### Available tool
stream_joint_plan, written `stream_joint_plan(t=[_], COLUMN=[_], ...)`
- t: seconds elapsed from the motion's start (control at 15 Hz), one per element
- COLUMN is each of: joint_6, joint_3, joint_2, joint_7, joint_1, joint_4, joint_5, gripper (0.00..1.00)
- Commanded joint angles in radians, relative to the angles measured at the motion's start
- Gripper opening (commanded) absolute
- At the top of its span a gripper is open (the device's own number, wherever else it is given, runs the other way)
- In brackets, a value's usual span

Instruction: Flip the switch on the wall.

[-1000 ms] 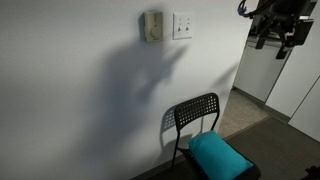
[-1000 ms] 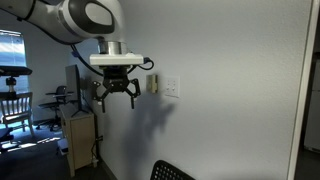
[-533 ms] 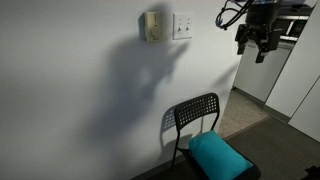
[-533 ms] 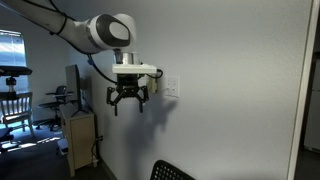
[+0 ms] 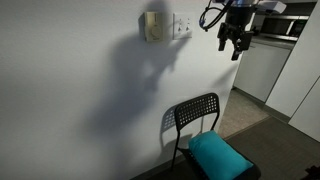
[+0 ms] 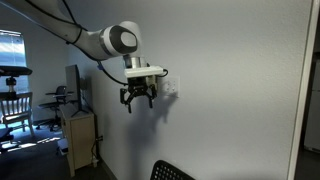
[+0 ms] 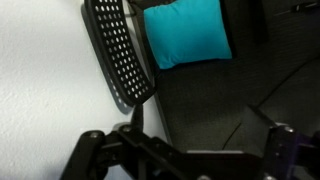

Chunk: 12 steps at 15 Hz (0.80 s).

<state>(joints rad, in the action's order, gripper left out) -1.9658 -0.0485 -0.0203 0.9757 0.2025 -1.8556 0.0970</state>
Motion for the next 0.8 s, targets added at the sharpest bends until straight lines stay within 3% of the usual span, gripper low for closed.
stream_joint_plan(t=[0.0,0.33,0.73], joint_6=[-0.088,-0.183,-0.166], joint_3=[-0.027,-0.047,-0.069], joint_2=[-0.067,-0.123,-0.118], joint_7=[-0.006,0.010,-0.031], joint_1=[-0.038,-0.039,-0.038], joint_4=[0.068,0.137,0.149], joint_5=[-0.020,-0.006,0.034], gripper=[1.00,1.00,1.00])
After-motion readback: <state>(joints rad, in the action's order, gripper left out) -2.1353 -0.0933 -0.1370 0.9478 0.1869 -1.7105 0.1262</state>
